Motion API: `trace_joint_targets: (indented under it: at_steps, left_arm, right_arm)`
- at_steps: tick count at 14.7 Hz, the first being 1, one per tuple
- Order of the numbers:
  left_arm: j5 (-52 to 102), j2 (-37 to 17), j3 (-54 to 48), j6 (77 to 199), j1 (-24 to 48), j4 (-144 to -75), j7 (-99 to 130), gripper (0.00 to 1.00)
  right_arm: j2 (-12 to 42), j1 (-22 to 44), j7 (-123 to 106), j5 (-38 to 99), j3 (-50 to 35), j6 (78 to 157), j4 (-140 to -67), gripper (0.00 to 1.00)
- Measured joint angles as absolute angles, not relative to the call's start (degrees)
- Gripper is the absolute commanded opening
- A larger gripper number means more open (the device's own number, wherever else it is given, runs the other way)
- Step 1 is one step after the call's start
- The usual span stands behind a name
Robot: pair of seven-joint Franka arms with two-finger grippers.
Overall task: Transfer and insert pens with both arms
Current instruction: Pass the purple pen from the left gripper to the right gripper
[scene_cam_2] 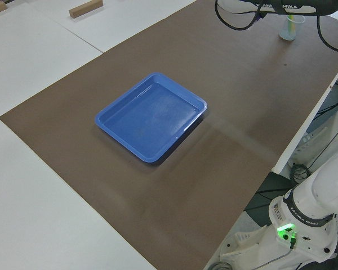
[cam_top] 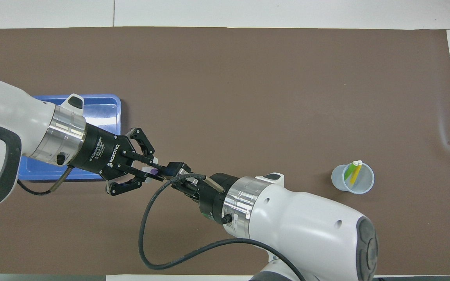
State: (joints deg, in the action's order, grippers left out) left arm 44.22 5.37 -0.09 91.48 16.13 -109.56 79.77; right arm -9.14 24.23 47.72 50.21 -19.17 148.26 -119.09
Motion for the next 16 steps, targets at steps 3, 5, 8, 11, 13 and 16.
trace_joint_targets:
  at_steps: [3,5,8,11,13,16]
  left_arm:
    - [44.2,5.4,-0.1,91.5,16.1,-109.6,79.8,0.00]
    - [44.2,5.4,0.0,91.5,16.1,-109.6,79.8,0.00]
    - [44.2,5.5,0.1,91.7,16.0,-109.5,79.8,0.00]
    - [44.2,5.5,0.2,91.8,15.9,-109.6,79.8,0.00]
    - [44.2,5.6,0.2,91.8,15.9,-109.6,79.8,0.94]
    - [44.3,5.7,0.2,93.2,15.9,-109.6,79.8,1.00]
  right_arm:
    - [-9.1,24.1,47.7,50.2,-19.1,148.3,-119.1,0.39]
    - [-9.1,24.1,47.6,50.2,-19.1,148.3,-119.1,0.20]
    - [-9.1,24.1,47.5,50.2,-19.1,148.0,-119.3,0.00]
    - [-9.1,24.1,47.4,50.2,-19.1,147.9,-119.5,0.00]
    - [-9.1,24.1,47.4,50.2,-19.1,147.9,-119.5,0.00]
    - [-9.0,24.0,47.4,50.2,-19.0,147.9,-119.4,0.00]
